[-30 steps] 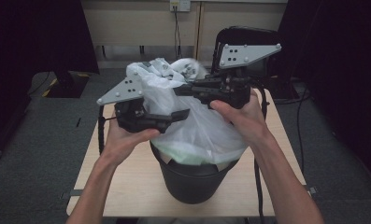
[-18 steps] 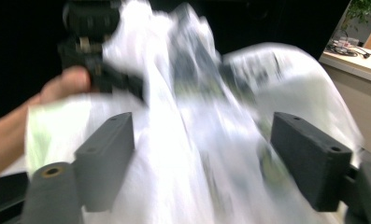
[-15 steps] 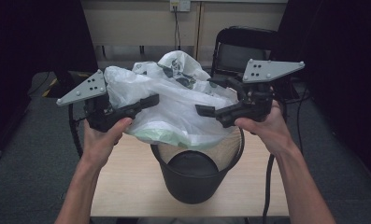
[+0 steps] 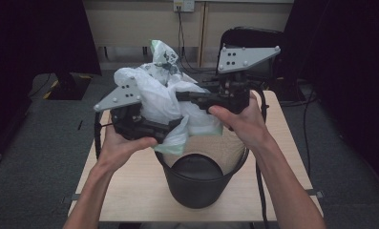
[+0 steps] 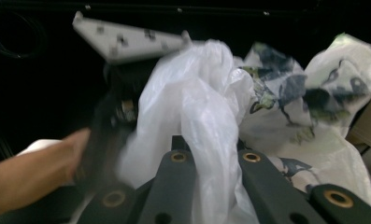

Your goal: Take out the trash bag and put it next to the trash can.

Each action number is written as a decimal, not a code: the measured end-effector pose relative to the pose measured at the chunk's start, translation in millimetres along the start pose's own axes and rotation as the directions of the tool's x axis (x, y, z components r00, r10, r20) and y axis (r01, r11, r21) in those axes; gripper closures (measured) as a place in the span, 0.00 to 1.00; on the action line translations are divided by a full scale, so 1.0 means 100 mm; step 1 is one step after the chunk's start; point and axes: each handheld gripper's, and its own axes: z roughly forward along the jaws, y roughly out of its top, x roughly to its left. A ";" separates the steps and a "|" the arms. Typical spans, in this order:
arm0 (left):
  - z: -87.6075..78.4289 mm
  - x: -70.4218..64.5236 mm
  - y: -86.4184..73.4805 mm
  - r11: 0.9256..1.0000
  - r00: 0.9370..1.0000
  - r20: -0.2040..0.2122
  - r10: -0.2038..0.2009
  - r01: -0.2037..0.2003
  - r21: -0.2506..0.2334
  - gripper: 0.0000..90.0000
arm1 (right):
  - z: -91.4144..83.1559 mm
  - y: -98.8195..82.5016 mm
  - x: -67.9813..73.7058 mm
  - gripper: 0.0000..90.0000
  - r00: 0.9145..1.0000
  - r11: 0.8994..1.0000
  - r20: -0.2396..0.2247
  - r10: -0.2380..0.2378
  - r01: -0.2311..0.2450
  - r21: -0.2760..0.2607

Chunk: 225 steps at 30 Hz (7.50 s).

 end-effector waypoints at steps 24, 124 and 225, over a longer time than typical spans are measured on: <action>-0.15 0.32 -0.12 0.998 0.998 0.020 -0.054 0.054 -0.040 0.92 | -0.34 -0.46 -0.24 0.22 0.973 0.990 0.184 0.139 -0.129 -0.062; -0.02 1.37 -1.78 0.901 0.910 -0.286 -0.299 0.368 0.228 0.91 | -1.00 -3.01 -0.27 0.41 0.818 0.890 0.468 0.335 -0.438 0.129; -0.55 0.11 -2.66 0.833 0.913 -0.351 -0.206 0.352 0.427 0.24 | -1.06 -3.29 -0.11 0.23 0.735 0.833 0.564 0.377 -0.535 0.140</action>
